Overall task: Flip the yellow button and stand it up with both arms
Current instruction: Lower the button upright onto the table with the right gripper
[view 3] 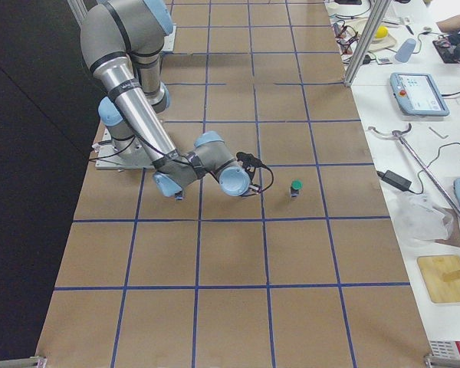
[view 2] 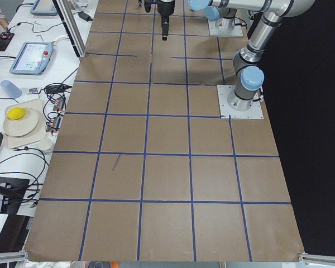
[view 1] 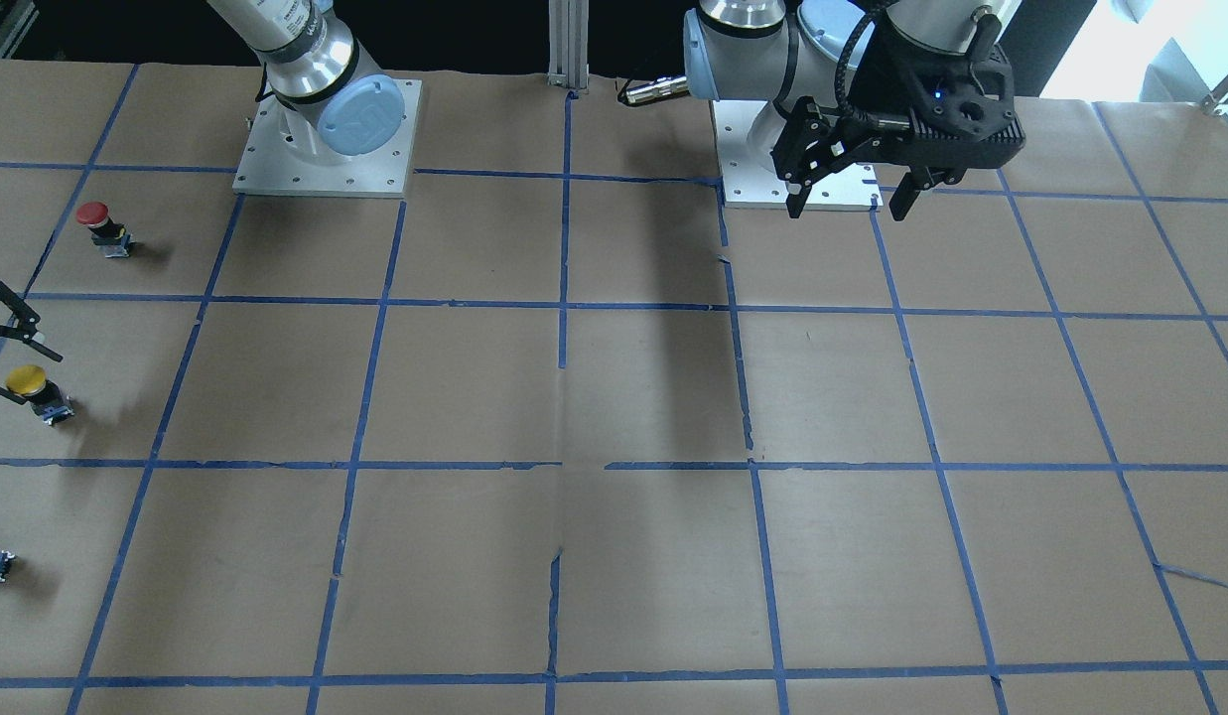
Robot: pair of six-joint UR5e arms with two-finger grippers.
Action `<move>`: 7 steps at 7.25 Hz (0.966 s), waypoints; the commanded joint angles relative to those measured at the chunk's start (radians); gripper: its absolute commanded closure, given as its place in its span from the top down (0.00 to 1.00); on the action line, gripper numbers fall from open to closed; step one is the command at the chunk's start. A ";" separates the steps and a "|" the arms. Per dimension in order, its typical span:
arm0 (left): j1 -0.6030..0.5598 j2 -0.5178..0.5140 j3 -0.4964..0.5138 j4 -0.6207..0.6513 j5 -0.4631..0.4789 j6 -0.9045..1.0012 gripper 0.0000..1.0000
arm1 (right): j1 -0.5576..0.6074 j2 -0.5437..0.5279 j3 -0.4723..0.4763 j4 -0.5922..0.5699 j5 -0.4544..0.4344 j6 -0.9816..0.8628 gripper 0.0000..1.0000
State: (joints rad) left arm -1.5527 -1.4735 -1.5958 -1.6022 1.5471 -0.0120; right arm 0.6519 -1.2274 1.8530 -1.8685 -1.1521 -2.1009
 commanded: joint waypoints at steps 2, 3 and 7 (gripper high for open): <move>0.000 0.005 -0.003 0.001 0.005 -0.020 1.00 | 0.008 -0.017 -0.011 0.002 0.009 0.034 0.96; 0.000 0.012 -0.004 -0.007 0.007 -0.022 1.00 | 0.012 -0.039 -0.012 0.002 0.006 0.167 0.99; 0.000 0.012 -0.003 -0.002 0.036 -0.016 1.00 | 0.196 -0.306 -0.040 0.159 -0.109 0.892 1.00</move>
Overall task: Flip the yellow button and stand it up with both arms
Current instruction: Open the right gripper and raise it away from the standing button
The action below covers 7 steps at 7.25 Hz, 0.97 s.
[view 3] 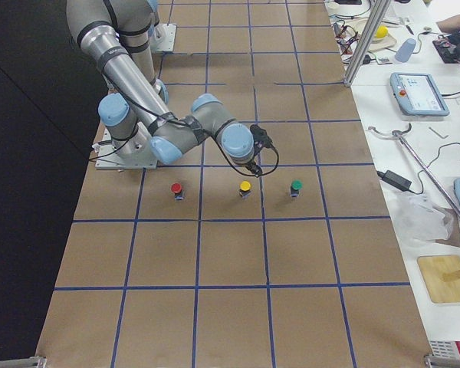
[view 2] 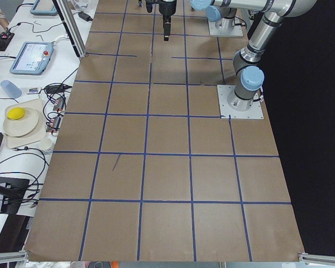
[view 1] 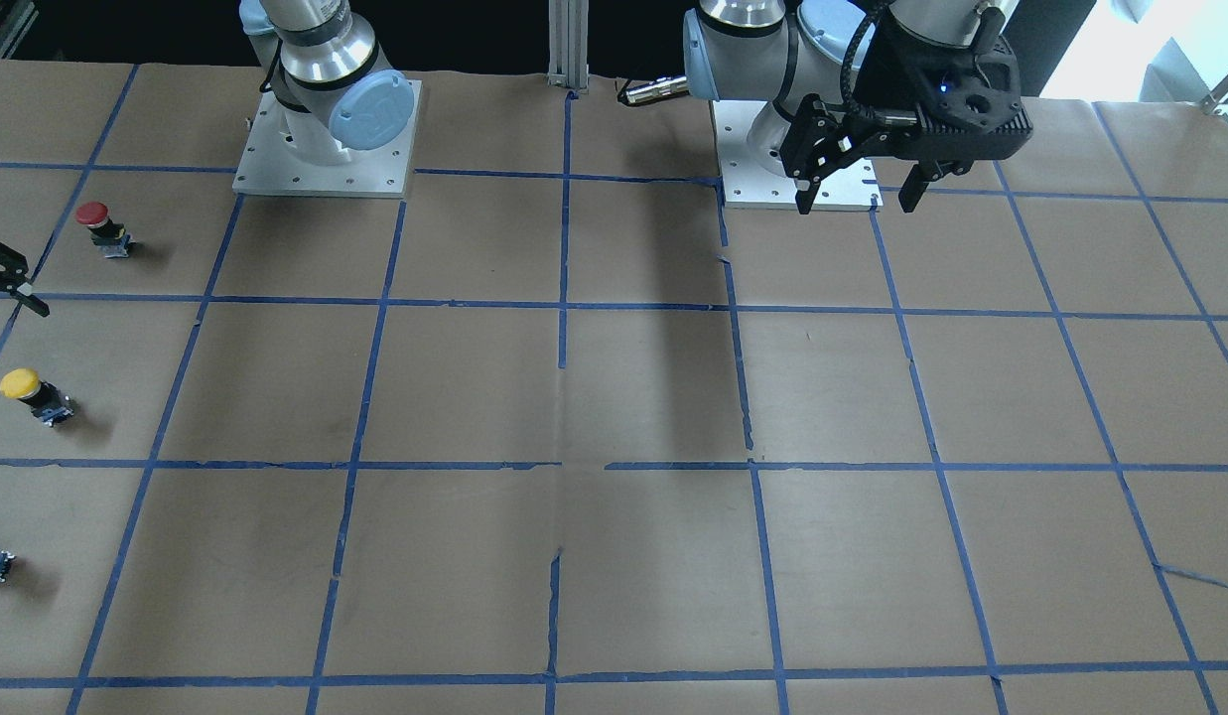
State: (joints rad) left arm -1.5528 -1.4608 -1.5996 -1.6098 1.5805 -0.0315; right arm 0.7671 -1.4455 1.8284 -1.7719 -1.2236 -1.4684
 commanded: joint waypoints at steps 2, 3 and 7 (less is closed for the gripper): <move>0.000 -0.001 0.001 0.005 0.003 0.002 1.00 | 0.209 -0.174 -0.076 0.197 -0.046 0.733 1.00; 0.000 -0.003 0.000 0.001 0.003 0.007 1.00 | 0.301 -0.177 -0.127 0.233 -0.091 0.957 1.00; 0.000 -0.007 -0.019 0.008 -0.005 -0.002 1.00 | 0.732 -0.193 -0.189 0.255 -0.333 1.736 1.00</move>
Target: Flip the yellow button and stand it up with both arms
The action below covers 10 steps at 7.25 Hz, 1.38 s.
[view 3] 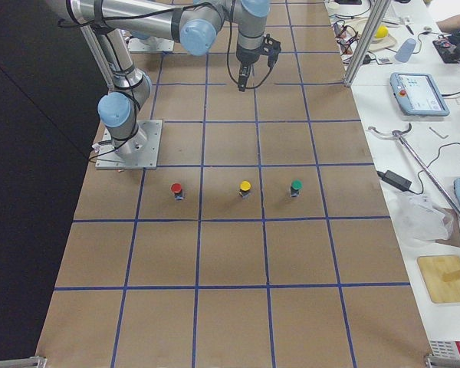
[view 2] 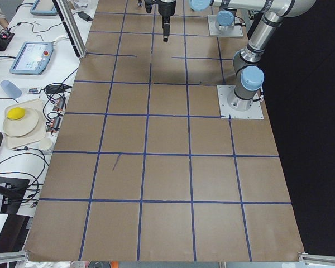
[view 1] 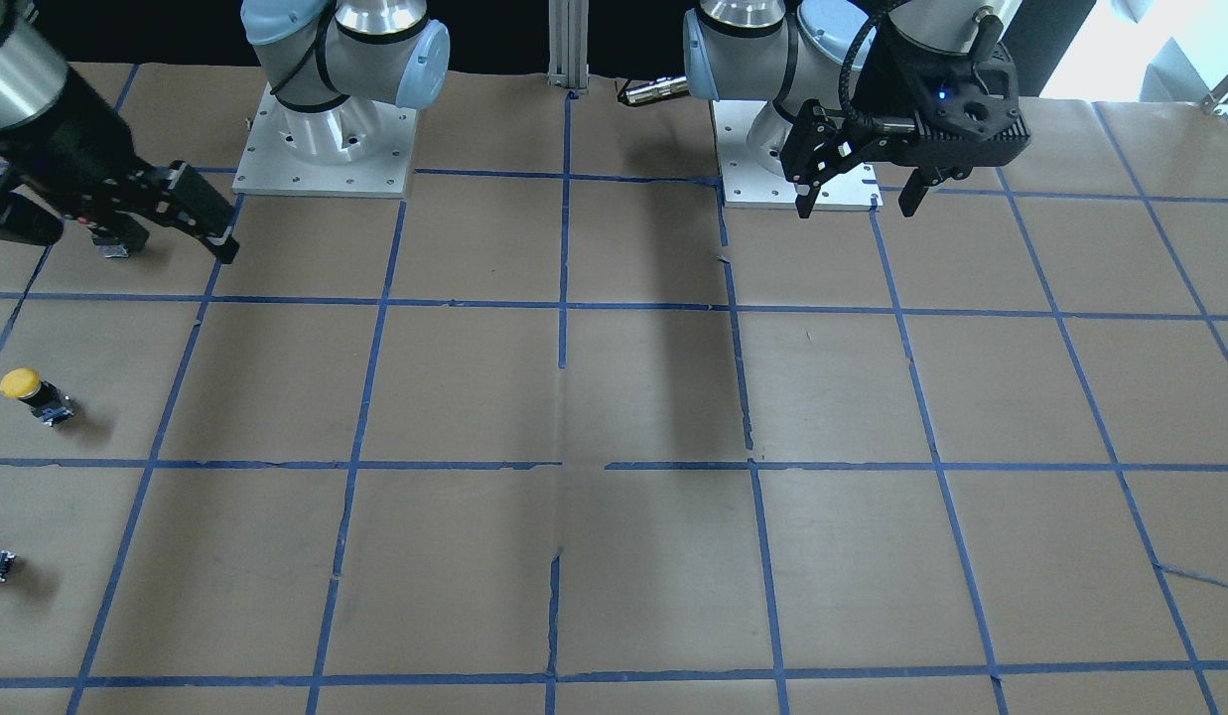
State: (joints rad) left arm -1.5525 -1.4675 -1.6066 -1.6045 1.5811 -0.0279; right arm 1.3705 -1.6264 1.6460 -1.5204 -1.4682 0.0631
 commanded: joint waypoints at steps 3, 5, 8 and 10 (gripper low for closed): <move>-0.003 -0.007 -0.015 0.009 -0.016 -0.007 1.00 | 0.157 -0.085 0.008 0.083 -0.128 0.262 1.00; -0.003 -0.008 -0.013 0.011 -0.018 -0.007 1.00 | 0.156 -0.079 0.008 0.072 -0.130 0.253 1.00; -0.001 -0.007 -0.015 0.011 -0.015 -0.001 1.00 | 0.156 -0.078 0.009 0.062 -0.124 0.245 1.00; 0.000 -0.007 -0.013 0.011 -0.012 0.003 1.00 | 0.156 -0.081 0.009 0.062 -0.121 0.244 1.00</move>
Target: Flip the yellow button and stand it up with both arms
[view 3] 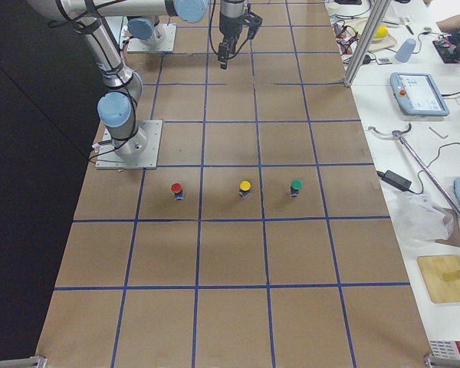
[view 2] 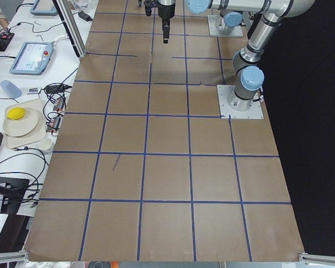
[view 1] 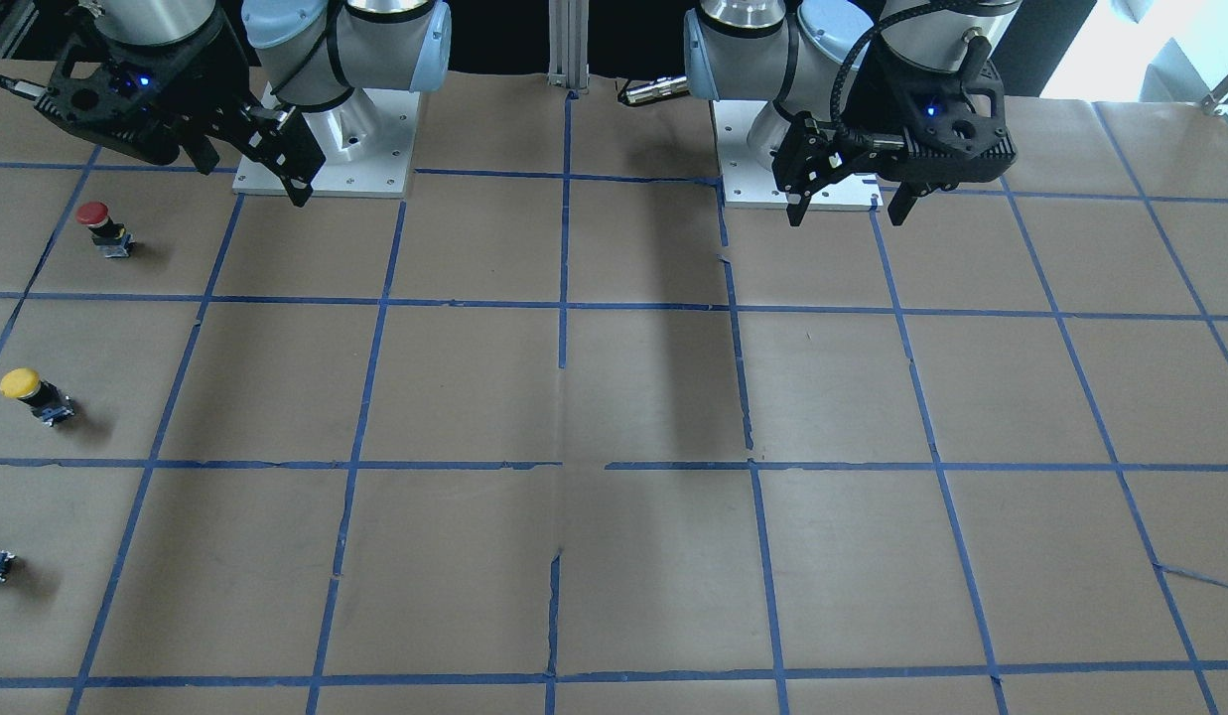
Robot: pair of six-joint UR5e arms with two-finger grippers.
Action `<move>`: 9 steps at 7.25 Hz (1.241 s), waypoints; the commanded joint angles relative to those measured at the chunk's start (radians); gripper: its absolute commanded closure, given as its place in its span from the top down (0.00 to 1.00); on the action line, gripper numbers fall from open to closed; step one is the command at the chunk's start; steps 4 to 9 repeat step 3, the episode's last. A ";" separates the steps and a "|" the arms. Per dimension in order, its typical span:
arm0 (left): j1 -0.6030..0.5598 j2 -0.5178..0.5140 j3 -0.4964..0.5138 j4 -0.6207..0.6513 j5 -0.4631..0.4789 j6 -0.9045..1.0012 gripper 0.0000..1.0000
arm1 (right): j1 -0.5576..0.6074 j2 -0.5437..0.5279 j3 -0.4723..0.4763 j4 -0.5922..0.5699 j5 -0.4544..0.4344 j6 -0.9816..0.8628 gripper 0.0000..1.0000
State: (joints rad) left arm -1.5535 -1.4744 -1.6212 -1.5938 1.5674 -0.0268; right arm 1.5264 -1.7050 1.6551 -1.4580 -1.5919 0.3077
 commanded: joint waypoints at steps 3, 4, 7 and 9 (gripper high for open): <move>0.001 0.000 0.000 -0.002 0.003 0.004 1.00 | 0.000 -0.002 0.002 -0.001 -0.006 -0.002 1.00; 0.001 0.000 0.000 -0.002 0.003 0.004 1.00 | 0.000 -0.002 0.002 -0.001 -0.006 -0.002 1.00; 0.001 0.000 0.000 -0.002 0.003 0.004 1.00 | 0.000 -0.002 0.002 -0.001 -0.006 -0.002 1.00; 0.001 0.000 0.000 -0.002 0.003 0.004 1.00 | 0.000 -0.002 0.002 -0.001 -0.006 -0.002 1.00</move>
